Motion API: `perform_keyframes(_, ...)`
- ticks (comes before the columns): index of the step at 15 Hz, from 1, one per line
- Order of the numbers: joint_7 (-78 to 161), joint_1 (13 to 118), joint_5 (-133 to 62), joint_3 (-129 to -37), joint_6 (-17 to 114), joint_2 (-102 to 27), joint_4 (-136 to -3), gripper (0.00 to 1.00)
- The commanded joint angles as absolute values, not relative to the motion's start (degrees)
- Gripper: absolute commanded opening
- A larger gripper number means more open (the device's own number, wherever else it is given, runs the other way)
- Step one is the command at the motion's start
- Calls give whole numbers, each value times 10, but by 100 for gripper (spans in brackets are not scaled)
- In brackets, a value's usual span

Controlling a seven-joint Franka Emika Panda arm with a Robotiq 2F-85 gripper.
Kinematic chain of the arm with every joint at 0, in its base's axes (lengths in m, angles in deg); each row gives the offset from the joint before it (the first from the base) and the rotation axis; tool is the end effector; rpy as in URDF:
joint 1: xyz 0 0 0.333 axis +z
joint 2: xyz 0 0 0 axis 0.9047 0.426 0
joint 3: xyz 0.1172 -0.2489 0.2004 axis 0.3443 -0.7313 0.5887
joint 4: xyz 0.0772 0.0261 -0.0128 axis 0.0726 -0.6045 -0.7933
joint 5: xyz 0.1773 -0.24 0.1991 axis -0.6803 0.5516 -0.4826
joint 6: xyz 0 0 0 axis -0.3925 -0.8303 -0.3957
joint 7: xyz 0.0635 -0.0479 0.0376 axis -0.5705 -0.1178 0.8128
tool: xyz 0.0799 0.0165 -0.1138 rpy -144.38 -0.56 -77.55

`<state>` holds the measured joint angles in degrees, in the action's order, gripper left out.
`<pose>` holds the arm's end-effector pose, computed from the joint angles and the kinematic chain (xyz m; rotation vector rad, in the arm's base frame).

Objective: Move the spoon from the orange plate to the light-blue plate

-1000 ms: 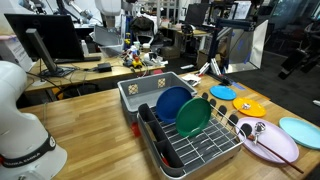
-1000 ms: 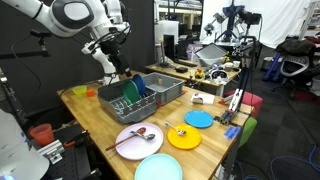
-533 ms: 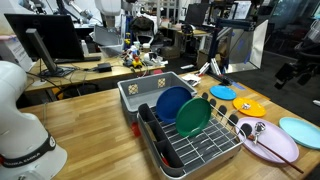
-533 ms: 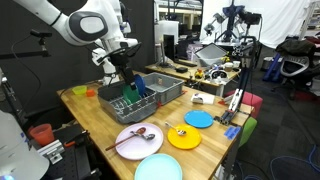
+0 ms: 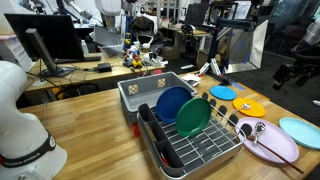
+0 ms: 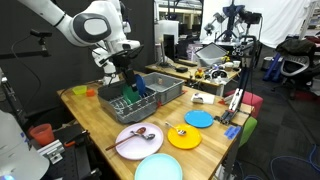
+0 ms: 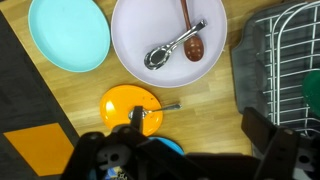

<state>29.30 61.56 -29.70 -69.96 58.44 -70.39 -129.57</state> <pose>0.3911 0.0369 0.3627 3.0213 -0.1292 0.2532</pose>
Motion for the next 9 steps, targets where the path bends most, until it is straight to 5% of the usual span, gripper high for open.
perform_keyframes(1,291,623,-294,-707,583,-704,-1295,100)
perform_keyframes(9,236,606,-348,-733,636,-623,-1245,100)
